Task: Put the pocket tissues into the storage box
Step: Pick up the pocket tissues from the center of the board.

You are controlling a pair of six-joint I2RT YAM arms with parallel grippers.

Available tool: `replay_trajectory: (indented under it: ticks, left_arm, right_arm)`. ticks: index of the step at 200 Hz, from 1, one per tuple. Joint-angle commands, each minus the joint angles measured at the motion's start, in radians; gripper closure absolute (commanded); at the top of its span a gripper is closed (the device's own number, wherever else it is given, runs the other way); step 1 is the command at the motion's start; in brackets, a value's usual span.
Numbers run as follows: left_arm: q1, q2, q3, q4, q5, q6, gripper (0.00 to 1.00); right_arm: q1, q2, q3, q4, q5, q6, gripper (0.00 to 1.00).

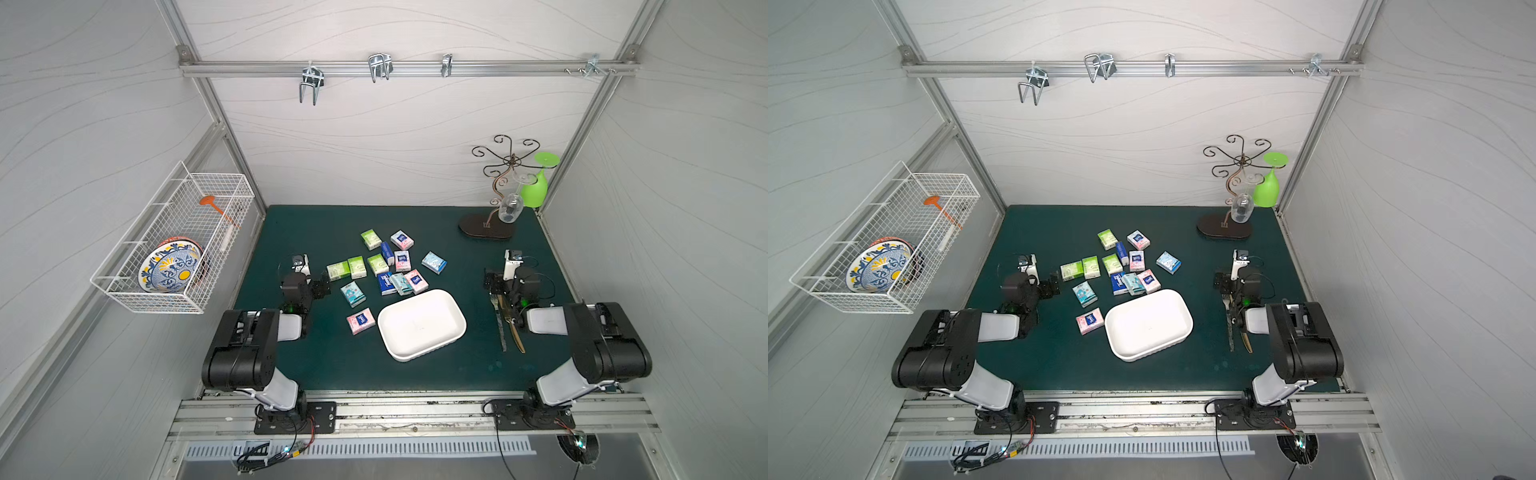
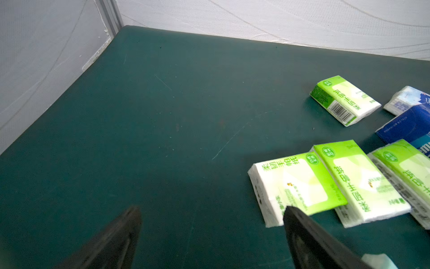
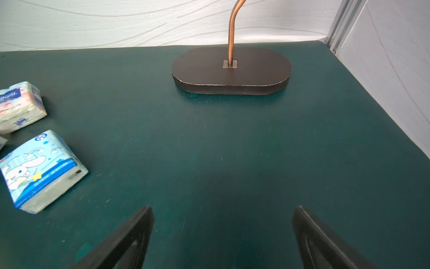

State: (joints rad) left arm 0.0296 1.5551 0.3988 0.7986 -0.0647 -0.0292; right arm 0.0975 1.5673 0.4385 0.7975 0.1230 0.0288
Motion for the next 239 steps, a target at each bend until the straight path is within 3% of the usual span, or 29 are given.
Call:
replay_trajectory:
  ticks: [1,145,164,184,210,239]
  left_arm:
    - [-0.005,-0.003,0.028,0.025,-0.004,0.006,0.0]
    - [-0.012,-0.018,0.039,0.004,-0.033,0.005,0.0]
    - [-0.017,-0.095,0.126,-0.219,-0.046,0.006,0.0]
    - [-0.023,-0.166,0.245,-0.507,-0.075,-0.032,0.0]
    - [-0.031,-0.194,0.449,-0.9,-0.111,-0.192,0.0]
    - [-0.059,-0.19,0.568,-1.112,-0.079,-0.349,0.0]
  right_arm:
    - [-0.004,-0.003,-0.001,-0.001,-0.008,-0.004,0.01]
    - [-0.008,-0.031,0.008,-0.022,-0.024,-0.013,0.01]
    - [0.017,-0.134,0.113,-0.289,0.086,0.0,0.01]
    - [0.042,-0.197,0.22,-0.513,0.103,0.018,0.01]
    - [0.129,-0.234,0.376,-0.856,0.142,0.061,0.01]
    - [0.275,-0.286,0.459,-1.06,0.089,0.147,0.01]
